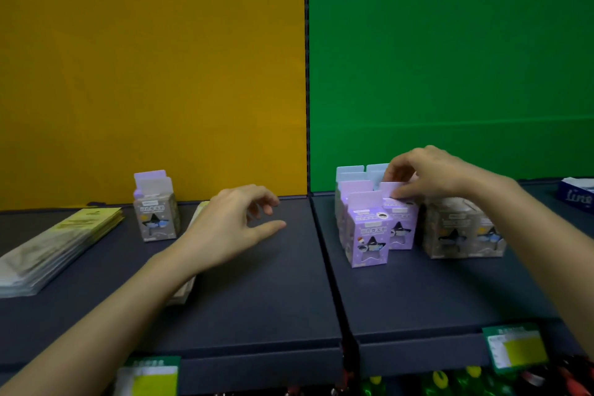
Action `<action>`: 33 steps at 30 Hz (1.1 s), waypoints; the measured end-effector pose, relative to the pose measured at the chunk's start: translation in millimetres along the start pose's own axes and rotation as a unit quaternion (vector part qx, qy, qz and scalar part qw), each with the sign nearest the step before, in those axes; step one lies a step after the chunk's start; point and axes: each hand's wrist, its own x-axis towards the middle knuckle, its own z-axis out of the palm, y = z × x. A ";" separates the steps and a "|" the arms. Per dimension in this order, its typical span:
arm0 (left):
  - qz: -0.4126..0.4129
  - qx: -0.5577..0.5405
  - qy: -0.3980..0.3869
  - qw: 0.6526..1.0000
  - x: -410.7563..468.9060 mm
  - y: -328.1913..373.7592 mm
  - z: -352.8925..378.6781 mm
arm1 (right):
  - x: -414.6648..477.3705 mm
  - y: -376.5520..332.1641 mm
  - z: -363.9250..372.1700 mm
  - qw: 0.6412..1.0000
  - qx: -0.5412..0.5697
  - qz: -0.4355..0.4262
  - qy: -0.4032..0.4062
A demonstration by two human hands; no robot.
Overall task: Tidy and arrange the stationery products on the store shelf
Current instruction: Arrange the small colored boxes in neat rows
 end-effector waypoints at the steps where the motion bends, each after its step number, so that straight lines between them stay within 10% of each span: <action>1: 0.002 0.008 -0.004 1.000 -2.4 -6.3 -3.5 | -1.5 -2.6 -2.5 1.000 0.001 0.000 0.004; 8: -0.031 0.023 0.030 0.999 -24.3 -50.3 -42.0 | -0.2 -58.2 -26.4 0.994 0.010 -0.054 0.099; 18: -0.116 0.085 0.145 0.979 -38.2 -139.0 -112.4 | 68.5 -209.2 23.2 0.979 0.087 -0.181 0.025; 33: -0.213 -0.109 -0.104 0.965 -4.5 -229.2 -103.7 | 127.9 -305.6 109.9 0.993 0.082 -0.087 -0.010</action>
